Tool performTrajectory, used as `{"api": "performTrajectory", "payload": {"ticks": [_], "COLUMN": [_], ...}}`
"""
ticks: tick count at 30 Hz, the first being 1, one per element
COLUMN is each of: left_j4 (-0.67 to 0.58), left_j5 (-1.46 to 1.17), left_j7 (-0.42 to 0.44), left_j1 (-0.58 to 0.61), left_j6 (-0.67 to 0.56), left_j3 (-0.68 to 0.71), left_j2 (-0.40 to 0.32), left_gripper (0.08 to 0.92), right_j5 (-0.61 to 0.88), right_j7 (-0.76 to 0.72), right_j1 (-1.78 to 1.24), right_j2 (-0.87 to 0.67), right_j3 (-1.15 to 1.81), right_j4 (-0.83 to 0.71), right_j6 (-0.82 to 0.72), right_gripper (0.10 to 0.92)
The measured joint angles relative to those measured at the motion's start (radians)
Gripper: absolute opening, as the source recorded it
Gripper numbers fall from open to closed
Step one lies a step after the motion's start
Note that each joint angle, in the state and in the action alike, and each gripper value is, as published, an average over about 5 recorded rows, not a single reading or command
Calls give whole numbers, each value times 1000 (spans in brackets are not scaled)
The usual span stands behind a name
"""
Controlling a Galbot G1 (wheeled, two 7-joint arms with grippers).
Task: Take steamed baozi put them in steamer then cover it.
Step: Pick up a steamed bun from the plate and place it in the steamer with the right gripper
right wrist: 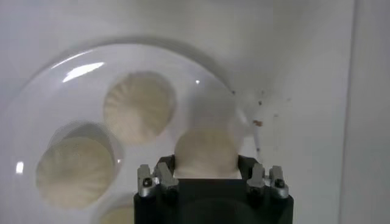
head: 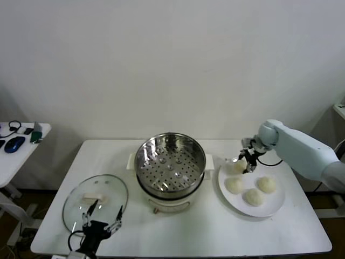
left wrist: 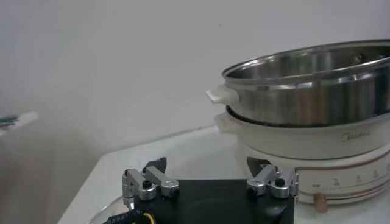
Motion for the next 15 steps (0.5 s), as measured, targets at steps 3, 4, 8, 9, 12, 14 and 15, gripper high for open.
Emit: {"api": "performTrajectory", "payload": {"ticks": [3, 4, 8, 9, 12, 14, 15], "left_j4": [-1, -1, -3, -4, -4, -4, -4], "left_j5": [2, 3, 4, 4, 4, 4, 4], "left_j7": [-2, -2, -4, -4, -5, -5, -5], "left_j1": [1, 1, 2, 2, -1, -4, -6], "left_j6": [-3, -4, -6, -6, -6, -6, -5], "left_j3": [0, 1, 3, 2, 2, 4, 5], "left_j2": [0, 0, 2, 3, 6, 6, 6], "left_gripper": [823, 823, 823, 823, 823, 823, 823], "right_j5": [44, 61, 125, 139, 168, 175, 175], "right_j7": [-3, -4, -8, -9, -8, -4, -1], "right_j1": [102, 139, 293, 330, 424, 470, 487], "right_j2": [7, 12, 46, 58, 101, 133, 150], "right_j3": [-69, -92, -182, -202, -255, -284, -297], "right_j4": [58, 78, 161, 183, 248, 290, 309], "right_j6": [29, 42, 112, 133, 198, 239, 259], "right_gripper": [670, 670, 670, 670, 670, 670, 670]}}
